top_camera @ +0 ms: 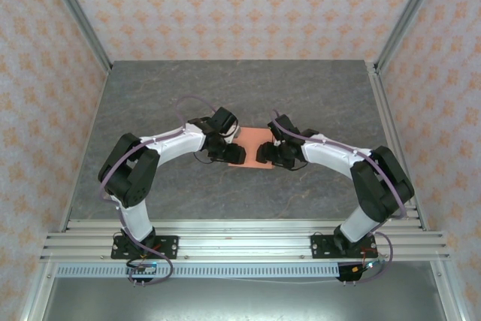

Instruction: Fold the paper box

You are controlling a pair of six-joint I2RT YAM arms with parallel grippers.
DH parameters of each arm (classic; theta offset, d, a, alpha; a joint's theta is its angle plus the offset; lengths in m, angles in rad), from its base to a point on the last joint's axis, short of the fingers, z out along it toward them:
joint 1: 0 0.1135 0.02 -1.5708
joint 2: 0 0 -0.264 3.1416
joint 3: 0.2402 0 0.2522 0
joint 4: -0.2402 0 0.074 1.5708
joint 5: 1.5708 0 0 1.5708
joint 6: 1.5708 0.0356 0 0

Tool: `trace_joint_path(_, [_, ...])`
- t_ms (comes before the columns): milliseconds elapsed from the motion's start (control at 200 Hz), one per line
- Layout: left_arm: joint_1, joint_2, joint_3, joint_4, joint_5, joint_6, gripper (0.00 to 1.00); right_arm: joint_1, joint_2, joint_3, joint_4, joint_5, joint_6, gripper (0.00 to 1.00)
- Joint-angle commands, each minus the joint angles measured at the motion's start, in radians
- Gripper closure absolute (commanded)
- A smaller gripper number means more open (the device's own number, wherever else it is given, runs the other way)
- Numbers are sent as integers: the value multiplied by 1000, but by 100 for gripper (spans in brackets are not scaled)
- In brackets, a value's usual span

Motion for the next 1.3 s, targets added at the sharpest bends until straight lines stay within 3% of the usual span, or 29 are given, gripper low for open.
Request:
trace_joint_path(0, [5,2,27,16,-25,-11,40,-7,-3,-10,31,2,-12,35])
trace_joint_path(500, [5,20,59,28,0,-41,40,-7,18,-12,104,-16,-10,39])
trace_joint_path(1296, [4,45,80,16,-62,-45,43,-6,1,-53,135,112,-87,42])
